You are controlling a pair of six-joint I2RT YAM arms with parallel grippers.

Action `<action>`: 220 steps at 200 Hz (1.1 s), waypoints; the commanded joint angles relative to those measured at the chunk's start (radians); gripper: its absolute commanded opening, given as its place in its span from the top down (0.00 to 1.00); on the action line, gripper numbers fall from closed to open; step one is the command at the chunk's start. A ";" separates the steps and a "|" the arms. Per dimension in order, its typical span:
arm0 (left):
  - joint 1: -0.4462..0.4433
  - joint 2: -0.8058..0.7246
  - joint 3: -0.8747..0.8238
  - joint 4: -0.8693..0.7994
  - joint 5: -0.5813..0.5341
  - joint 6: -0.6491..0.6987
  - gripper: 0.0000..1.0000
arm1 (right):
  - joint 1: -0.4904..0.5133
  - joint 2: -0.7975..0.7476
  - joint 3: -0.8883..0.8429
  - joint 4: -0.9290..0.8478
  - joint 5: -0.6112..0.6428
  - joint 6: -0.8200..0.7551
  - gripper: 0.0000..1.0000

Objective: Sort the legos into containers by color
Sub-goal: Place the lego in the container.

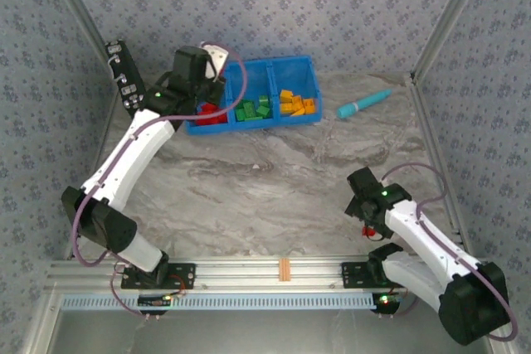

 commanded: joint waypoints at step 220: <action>0.143 0.445 0.059 0.156 0.072 -0.102 0.77 | 0.050 0.190 0.056 -0.066 -0.064 0.006 0.29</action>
